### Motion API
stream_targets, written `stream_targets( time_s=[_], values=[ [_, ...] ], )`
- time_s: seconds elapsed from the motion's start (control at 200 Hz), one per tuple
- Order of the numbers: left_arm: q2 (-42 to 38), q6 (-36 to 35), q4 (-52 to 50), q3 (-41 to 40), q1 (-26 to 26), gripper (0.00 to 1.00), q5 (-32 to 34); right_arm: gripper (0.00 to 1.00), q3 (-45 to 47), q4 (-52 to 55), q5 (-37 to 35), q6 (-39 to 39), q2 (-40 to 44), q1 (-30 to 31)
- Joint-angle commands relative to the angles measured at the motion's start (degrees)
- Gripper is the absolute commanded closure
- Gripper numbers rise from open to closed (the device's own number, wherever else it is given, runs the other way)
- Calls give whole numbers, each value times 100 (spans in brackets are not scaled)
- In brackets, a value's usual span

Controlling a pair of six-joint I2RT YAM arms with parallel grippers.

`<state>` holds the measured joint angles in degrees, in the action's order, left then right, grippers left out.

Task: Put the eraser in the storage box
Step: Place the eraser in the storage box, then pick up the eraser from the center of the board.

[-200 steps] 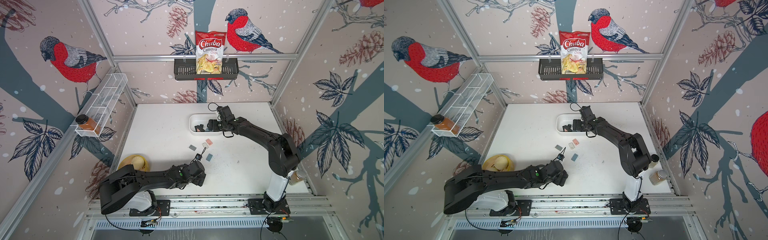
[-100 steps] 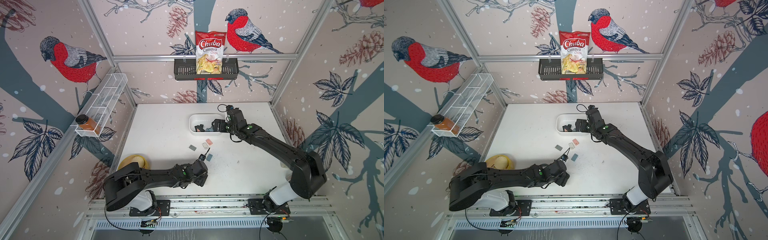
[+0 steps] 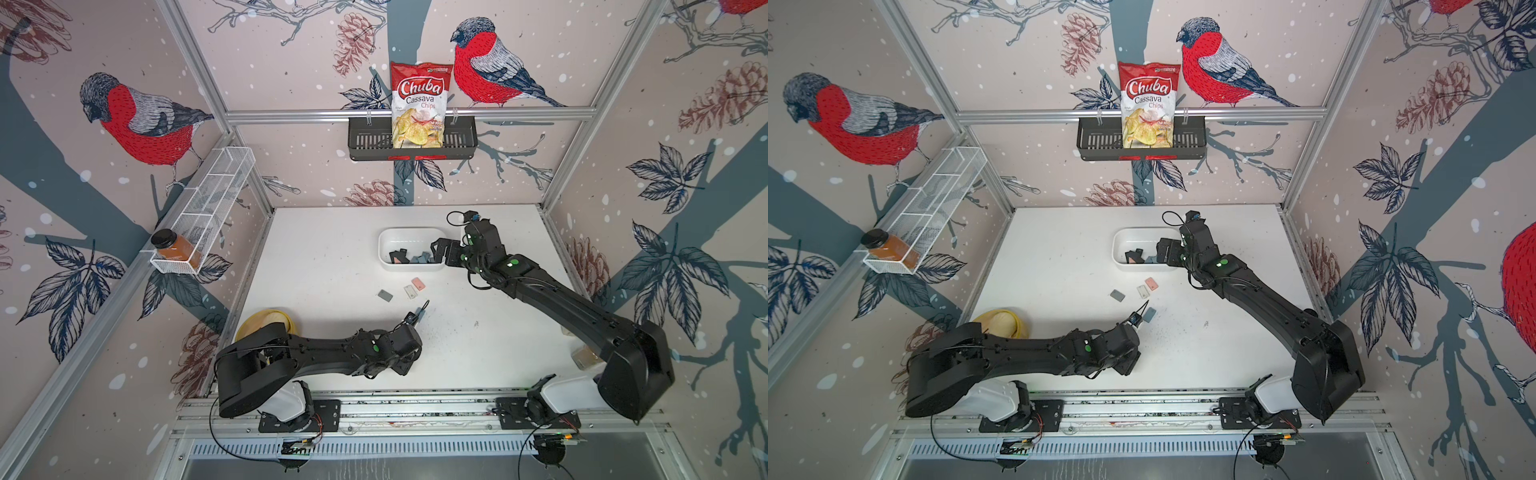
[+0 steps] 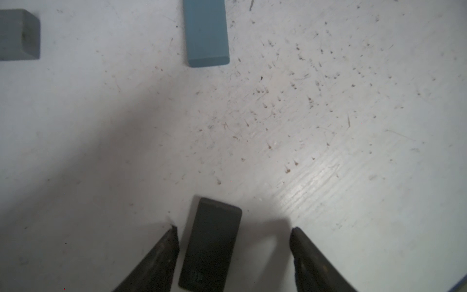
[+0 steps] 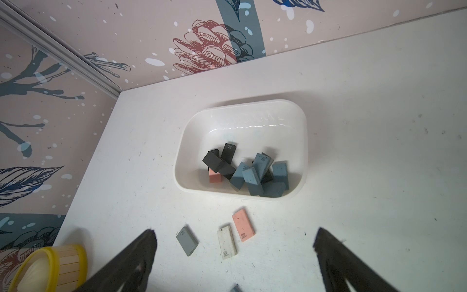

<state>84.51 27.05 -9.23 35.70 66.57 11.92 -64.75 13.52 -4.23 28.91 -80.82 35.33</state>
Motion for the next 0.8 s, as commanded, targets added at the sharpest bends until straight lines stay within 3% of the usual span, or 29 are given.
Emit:
stream_targets(
  time_s=[0.0, 0.4, 0.796],
  values=[
    [31, 64, -313, 11, 45, 33, -146, 0, 31, -183, -66, 82, 66, 12],
    [22, 87, -395, 6, 85, 49, -67, 0, 154, -253, -67, 192, 94, 9],
    [4, 130, -449, 41, 106, 59, 82, 0, 304, -288, -124, 216, 132, 0]
  ],
)
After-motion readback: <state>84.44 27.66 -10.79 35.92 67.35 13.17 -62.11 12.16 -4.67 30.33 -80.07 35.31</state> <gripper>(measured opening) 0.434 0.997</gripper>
